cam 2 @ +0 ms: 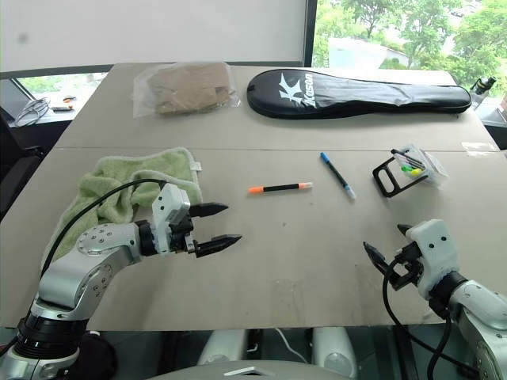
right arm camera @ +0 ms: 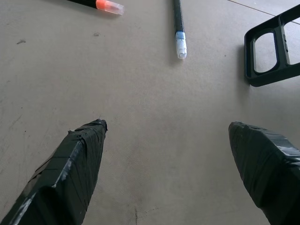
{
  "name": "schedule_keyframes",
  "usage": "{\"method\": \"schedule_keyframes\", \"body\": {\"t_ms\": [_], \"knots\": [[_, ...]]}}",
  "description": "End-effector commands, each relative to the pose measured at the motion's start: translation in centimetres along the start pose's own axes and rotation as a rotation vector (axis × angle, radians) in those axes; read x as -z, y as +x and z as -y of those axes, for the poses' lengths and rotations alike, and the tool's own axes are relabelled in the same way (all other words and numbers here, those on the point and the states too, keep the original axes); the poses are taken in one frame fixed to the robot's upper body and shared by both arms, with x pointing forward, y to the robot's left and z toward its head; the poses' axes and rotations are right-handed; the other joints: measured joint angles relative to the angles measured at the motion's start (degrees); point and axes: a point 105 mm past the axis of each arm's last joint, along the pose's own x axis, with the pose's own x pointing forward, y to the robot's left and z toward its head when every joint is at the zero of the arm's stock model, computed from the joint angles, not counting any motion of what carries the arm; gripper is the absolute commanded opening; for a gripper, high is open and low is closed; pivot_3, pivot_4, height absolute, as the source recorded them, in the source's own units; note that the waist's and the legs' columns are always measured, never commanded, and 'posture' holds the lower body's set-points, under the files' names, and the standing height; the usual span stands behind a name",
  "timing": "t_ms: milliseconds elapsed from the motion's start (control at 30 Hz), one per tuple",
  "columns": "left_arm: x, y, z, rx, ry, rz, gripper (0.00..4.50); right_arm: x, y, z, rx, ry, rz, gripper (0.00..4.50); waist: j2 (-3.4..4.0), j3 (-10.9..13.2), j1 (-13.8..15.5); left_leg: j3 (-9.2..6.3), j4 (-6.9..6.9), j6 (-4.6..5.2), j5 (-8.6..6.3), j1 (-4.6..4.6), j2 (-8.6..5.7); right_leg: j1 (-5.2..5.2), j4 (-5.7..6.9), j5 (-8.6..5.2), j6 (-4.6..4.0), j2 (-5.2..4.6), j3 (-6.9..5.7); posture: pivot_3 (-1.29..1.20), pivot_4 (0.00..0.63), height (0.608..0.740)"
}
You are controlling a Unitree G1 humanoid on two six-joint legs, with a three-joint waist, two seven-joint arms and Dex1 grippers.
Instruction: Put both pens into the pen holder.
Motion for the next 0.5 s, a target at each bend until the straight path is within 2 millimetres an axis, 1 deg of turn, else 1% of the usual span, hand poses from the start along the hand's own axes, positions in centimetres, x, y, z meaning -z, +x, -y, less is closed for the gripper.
{"method": "schedule_keyframes", "body": {"t_ms": [33, 100, 133, 300, 367, 400, 500], "knots": [[-1.4, 0.4, 0.9, 0.03, 0.071, 0.046, 4.5, -1.8, 1.2, -0.6, 0.005, -0.038, 0.045, 4.42, 0.0, 0.0, 0.0, 0.0, 0.0, 0.0, 0.0, 0.0, 0.0, 0.0, 0.0, 0.0, 0.0, 0.0, 0.0, 0.0, 0.15, 0.74], [-2.4, 1.0, 1.7, 0.058, 0.102, 0.099, 4.5, -3.4, 3.6, -1.1, -0.02, -0.007, 0.05, 4.42, -0.04, 0.0, -0.7, 0.06, 0.04, 0.0, 0.0, 0.04, 0.05, 0.0, 0.01, 0.03, -0.03, 0.01, 0.02, 0.0, 0.15, 0.74], [-2.8, 1.2, 1.8, 0.064, 0.111, 0.115, 4.5, -4.2, 4.6, -1.1, -0.018, -0.005, 0.053, 4.42, -0.06, 0.0, -0.9, 0.12, 0.05, 0.0, 0.0, 0.04, 0.06, -0.06, 0.01, 0.08, -0.11, -0.01, 0.07, 0.0, 0.15, 0.74], [-3.7, 1.4, 2.4, 0.081, 0.135, 0.157, 4.5, -7.6, 8.3, -0.5, -0.057, 0.03, 0.004, 4.42, -0.08, 0.0, 0.0, -0.03, 0.09, 0.01, 0.01, 0.0, -0.04, -0.04, 0.04, 0.16, -0.24, 0.07, -0.04, 0.0, 0.15, 0.74], [-3.9, 1.5, 2.6, 0.083, 0.157, 0.162, 4.5, -8.6, 9.9, -0.2, -0.069, 0.008, -0.1, 4.42, -0.05, 0.0, -0.1, -0.02, 0.05, 0.01, 0.01, -0.1, -0.05, -0.13, 0.03, 0.27, -0.42, 0.06, -0.02, 0.0, 0.15, 0.74], [-4.0, 1.6, 2.6, 0.082, 0.162, 0.162, 4.5, -8.7, 10.6, 0.3, -0.05, 0.008, -0.164, 4.42, -0.05, 0.0, -0.2, 0.02, 0.03, 0.01, 0.01, -0.12, -0.1, -0.16, 0.02, 0.27, -0.43, 0.06, 0.04, 0.0, 0.15, 0.74], [-4.2, 1.6, 2.6, 0.076, 0.178, 0.163, 4.5, -10.0, 13.3, 0.9, -0.037, 0.055, -0.268, 4.42, -0.06, 0.0, -0.4, 0.1, -0.02, 0.01, 0.01, -0.13, -0.13, -0.19, -0.02, 0.27, -0.42, 0.07, 0.05, 0.0, 0.15, 0.74]]}}
